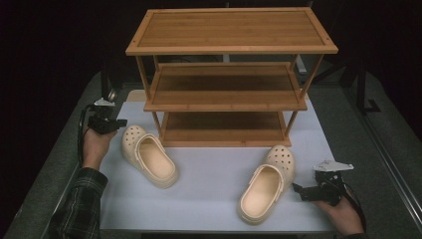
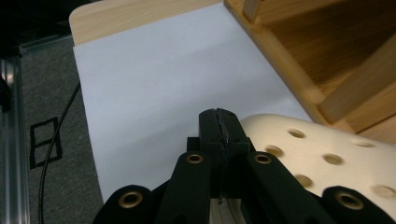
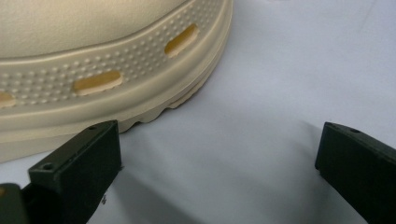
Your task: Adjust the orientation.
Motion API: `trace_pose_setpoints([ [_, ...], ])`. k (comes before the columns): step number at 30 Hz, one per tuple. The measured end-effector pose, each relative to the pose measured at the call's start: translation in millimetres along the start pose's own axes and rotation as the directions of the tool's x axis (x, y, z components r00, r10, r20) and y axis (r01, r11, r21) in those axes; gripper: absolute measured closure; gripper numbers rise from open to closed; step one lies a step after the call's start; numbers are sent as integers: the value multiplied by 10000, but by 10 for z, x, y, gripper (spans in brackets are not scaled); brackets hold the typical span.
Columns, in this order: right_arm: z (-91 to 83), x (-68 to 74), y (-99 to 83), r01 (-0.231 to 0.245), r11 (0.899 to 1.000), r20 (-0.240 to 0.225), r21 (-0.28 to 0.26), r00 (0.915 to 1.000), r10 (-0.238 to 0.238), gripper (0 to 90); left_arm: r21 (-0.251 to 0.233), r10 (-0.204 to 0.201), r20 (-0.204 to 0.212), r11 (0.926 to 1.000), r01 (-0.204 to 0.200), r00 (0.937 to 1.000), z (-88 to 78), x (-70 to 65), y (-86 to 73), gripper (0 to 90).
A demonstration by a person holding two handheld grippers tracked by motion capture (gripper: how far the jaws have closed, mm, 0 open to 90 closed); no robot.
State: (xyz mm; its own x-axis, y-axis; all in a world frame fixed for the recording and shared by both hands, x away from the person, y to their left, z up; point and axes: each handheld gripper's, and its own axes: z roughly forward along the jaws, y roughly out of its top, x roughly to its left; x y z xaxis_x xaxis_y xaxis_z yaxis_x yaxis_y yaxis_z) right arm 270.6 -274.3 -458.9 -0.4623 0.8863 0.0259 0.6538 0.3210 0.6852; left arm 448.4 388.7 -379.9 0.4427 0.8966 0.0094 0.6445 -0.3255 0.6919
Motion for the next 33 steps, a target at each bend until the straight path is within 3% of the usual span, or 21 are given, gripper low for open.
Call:
trace_pose_setpoints([
  [5, 0, 0, 0, -3, 10000, 0, 0, 10000, 3, 0, 351, 180, -119, 9992, -175, 9998, 174, -5, -32, 900],
  [7, 0, 0, 0, -3, 10000, 1, -3, 10000, 3, 0, 242, -12, 7, 9997, 12, 10000, 179, 8, -39, 900],
  [15, 1, 0, 0, 15, 10000, 7, 5, 10000, -15, 0, 98, 180, 186, 9998, -181, 9997, 161, -42, -69, 900],
  [17, 1, 0, 0, 13, 10000, 6, 7, 10000, -13, 0, -47, 35, 168, 10000, -34, 9999, 151, -57, -90, 900],
  [23, 2, 1, 2, 4, 10000, 10, 18, 10000, -4, 0, -353, 34, 736, 9994, -8, 9973, 129, -73, -169, 900],
  [28, 1, 2, 1, 4, 10000, 10, 15, 10000, -4, 0, -428, 77, 783, 9991, -44, 9969, 109, -112, -192, 900],
  [33, 2, 1, 2, 0, 10000, 7, 21, 10000, 0, 0, -525, 112, 1240, 9986, -48, 9922, 83, -169, -244, 900],
])
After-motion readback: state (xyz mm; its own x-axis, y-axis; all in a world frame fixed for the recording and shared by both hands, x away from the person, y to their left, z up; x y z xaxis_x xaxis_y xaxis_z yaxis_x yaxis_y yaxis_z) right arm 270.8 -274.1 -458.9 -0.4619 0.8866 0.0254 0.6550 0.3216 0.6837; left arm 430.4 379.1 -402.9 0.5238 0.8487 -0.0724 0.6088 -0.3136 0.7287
